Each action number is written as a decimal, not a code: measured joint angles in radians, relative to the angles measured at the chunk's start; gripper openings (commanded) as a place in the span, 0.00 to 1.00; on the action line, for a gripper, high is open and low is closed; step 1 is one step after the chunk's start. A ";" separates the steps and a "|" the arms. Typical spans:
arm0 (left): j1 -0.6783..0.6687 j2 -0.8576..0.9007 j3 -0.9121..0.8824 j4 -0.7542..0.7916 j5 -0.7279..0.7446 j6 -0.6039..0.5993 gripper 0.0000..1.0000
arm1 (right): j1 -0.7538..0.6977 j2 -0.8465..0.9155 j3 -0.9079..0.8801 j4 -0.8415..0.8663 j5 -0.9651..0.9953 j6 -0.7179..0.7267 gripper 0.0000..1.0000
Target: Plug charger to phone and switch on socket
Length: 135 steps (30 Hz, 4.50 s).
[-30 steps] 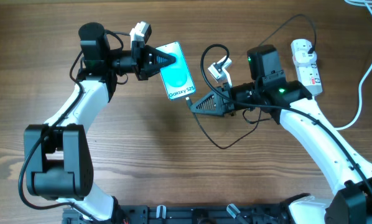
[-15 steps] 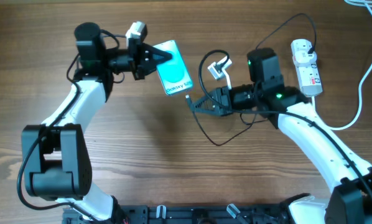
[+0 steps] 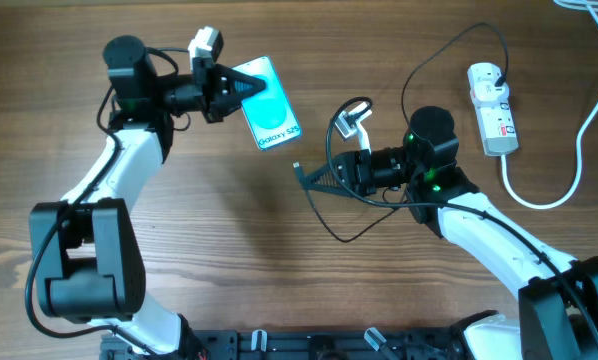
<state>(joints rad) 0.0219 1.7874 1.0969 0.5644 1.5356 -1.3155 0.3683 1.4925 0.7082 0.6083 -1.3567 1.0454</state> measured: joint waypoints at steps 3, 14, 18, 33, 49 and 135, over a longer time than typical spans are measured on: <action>-0.024 0.000 0.000 0.002 0.000 0.000 0.04 | 0.000 0.000 0.000 0.001 0.003 0.014 0.04; -0.059 0.000 0.000 0.002 0.000 0.002 0.04 | 0.000 0.000 -0.002 0.081 0.042 0.029 0.04; -0.059 0.000 0.000 0.002 0.000 0.005 0.04 | 0.000 0.000 -0.002 0.082 0.045 0.032 0.04; -0.064 0.000 0.000 0.002 0.006 0.005 0.04 | 0.001 0.000 -0.002 0.081 0.075 0.035 0.04; -0.073 0.000 0.000 0.001 0.000 0.067 0.04 | 0.002 0.000 -0.003 0.081 0.063 0.051 0.04; -0.059 0.000 0.000 -0.037 0.012 0.084 0.04 | 0.002 0.000 -0.005 0.097 0.048 0.081 0.04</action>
<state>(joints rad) -0.0368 1.7874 1.0969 0.5278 1.5478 -1.2316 0.3706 1.4921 0.7033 0.7055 -1.3090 1.1263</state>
